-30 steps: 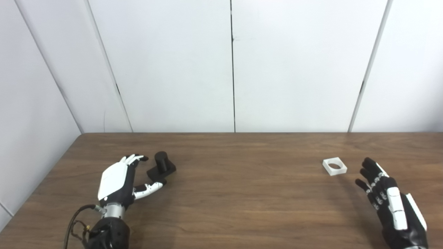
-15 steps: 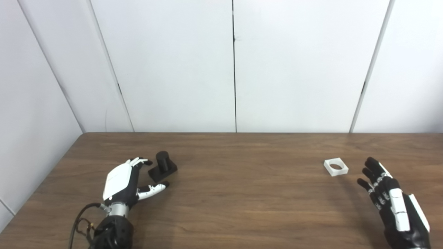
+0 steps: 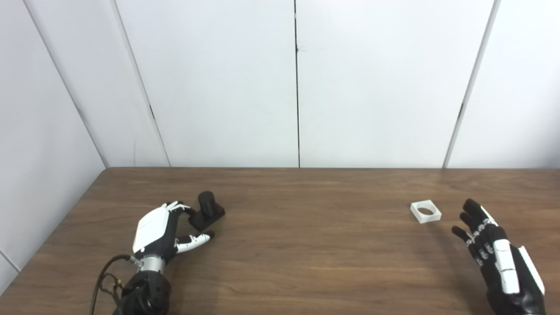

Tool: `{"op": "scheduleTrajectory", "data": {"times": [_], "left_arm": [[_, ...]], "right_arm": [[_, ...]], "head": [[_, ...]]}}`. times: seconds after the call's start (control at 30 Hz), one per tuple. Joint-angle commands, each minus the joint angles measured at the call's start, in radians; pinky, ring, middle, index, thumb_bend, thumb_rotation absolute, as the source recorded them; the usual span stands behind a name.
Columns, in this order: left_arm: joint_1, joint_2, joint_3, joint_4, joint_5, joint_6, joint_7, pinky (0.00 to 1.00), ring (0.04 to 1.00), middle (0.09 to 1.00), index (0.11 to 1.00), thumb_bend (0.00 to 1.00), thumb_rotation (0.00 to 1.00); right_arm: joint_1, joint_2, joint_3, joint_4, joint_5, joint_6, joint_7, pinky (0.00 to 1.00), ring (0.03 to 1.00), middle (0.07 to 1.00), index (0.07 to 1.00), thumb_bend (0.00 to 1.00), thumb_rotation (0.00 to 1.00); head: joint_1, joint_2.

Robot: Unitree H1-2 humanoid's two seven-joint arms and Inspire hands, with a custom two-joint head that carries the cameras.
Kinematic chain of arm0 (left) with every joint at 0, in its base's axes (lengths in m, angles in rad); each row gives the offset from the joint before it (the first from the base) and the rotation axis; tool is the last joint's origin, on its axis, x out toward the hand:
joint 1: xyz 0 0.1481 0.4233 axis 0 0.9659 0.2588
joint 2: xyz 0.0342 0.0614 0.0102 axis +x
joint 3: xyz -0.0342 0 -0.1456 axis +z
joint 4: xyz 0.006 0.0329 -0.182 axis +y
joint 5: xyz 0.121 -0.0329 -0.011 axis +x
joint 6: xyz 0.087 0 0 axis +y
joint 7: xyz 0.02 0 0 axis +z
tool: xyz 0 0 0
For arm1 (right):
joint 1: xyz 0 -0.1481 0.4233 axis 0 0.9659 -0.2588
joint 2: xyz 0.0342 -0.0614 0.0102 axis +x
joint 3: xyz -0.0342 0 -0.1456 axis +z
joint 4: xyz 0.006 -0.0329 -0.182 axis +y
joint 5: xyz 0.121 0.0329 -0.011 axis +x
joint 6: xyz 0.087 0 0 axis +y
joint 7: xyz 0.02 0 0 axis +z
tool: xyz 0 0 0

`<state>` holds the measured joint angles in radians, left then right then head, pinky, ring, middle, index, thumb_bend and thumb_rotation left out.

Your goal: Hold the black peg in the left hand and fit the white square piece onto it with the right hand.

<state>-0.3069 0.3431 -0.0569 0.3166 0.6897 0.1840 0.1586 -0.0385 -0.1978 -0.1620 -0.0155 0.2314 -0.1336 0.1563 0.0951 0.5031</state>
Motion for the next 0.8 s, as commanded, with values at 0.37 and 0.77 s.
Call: {"op": "scheduleTrajectory", "data": {"times": [0.37,0.77], "left_arm": [[-0.060,0.035,0.001,0.018,-0.012,-0.003,0.048,0.97,0.974,0.901,0.631,0.69,0.39],[-0.066,0.030,-0.004,0.037,-0.024,-0.012,0.077,0.94,0.968,0.892,0.619,0.67,0.36]], "right_arm": [[0.081,0.010,0.004,0.069,0.016,-0.026,0.020,0.88,0.962,0.954,0.922,0.61,0.93],[0.084,-0.001,0.007,0.059,0.015,-0.023,0.023,0.86,0.951,0.945,0.920,0.63,0.89]], "head": [[0.012,0.001],[0.024,0.003]]}}
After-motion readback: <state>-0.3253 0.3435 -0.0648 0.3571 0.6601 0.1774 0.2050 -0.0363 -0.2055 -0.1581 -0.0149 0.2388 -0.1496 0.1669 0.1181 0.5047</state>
